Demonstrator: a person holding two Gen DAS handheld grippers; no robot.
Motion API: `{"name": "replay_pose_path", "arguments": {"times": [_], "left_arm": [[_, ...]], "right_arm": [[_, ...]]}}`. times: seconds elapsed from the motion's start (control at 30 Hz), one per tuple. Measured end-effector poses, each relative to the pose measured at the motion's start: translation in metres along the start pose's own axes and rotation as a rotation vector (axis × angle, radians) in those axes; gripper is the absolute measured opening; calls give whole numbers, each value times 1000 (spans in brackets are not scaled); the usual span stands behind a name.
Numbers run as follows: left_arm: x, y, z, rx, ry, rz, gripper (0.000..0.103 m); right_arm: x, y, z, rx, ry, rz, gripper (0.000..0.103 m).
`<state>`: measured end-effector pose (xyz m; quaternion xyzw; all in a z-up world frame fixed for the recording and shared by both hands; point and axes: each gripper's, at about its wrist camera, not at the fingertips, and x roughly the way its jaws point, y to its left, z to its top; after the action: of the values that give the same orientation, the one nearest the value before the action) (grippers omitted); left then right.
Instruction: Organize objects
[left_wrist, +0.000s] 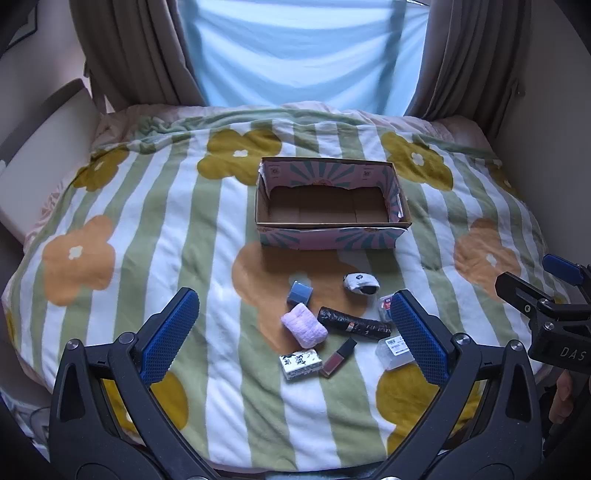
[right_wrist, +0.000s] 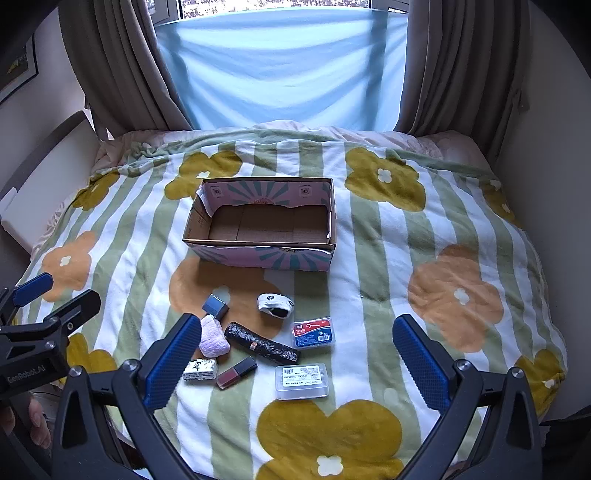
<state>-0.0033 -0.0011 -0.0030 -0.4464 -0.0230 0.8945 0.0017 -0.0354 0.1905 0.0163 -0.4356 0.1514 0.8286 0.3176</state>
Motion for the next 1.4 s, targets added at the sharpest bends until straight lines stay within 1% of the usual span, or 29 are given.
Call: {"name": "replay_pose_path", "arguments": {"times": [1.4], "left_arm": [[-4,1,-1,-11,3,-3,103]], "right_arm": [[-3,4,-3,26,-1,-16,103]]}}
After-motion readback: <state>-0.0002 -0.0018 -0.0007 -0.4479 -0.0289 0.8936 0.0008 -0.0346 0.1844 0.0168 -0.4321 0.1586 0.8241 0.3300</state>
